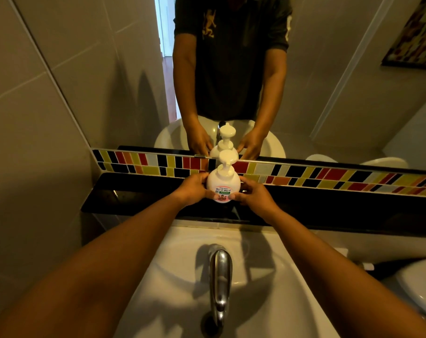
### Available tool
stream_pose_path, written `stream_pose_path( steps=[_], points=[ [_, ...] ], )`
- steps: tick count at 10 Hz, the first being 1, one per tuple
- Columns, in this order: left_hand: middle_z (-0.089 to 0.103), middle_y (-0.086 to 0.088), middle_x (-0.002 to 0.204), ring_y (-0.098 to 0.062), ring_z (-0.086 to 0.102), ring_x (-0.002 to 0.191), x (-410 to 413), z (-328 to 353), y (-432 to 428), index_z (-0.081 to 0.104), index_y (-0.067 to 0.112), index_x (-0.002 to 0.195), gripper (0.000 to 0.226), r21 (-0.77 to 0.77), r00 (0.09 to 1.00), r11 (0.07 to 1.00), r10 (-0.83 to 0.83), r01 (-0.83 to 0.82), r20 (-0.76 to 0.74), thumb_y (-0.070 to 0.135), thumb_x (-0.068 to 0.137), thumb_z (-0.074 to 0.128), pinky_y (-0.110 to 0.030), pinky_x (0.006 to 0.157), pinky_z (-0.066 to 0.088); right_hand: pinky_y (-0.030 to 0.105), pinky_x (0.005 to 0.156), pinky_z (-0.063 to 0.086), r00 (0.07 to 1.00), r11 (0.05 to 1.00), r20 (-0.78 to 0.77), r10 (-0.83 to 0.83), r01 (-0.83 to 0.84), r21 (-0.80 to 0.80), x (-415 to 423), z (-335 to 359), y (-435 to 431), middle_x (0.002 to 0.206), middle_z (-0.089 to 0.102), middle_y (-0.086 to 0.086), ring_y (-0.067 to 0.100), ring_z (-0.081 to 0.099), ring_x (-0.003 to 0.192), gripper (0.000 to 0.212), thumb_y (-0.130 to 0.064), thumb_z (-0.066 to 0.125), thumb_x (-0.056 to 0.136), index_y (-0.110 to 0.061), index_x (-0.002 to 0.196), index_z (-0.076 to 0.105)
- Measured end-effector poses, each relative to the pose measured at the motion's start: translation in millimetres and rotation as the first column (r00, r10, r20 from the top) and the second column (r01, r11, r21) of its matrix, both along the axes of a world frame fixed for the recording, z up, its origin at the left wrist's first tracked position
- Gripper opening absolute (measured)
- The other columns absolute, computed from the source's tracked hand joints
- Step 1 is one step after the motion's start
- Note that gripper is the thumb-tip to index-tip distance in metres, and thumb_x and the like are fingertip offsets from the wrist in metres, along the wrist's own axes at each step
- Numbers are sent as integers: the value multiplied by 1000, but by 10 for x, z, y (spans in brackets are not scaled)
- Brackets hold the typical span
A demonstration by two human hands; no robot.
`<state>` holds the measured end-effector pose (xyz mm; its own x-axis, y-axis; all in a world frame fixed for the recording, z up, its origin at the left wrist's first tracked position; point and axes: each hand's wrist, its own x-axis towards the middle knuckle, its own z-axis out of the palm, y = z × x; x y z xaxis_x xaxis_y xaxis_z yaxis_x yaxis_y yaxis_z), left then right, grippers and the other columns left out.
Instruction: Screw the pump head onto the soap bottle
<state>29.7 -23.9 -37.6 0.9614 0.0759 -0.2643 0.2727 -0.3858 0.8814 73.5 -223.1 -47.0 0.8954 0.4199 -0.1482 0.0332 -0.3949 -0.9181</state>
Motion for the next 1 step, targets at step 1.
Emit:
stream_pose_path(
  steps=[1],
  points=[
    [61,-6,134,-25,56,126,-69,-12,6,51,17,136,74,-28,1000,1000,-4,4,12,0,70,79,-37,98,47,49,99,51,1000,998,-1,-29,29,-53,-7,-26,-32,137,59,12,31,56,124,68,-9,74,84,-16,145,44]
  ],
)
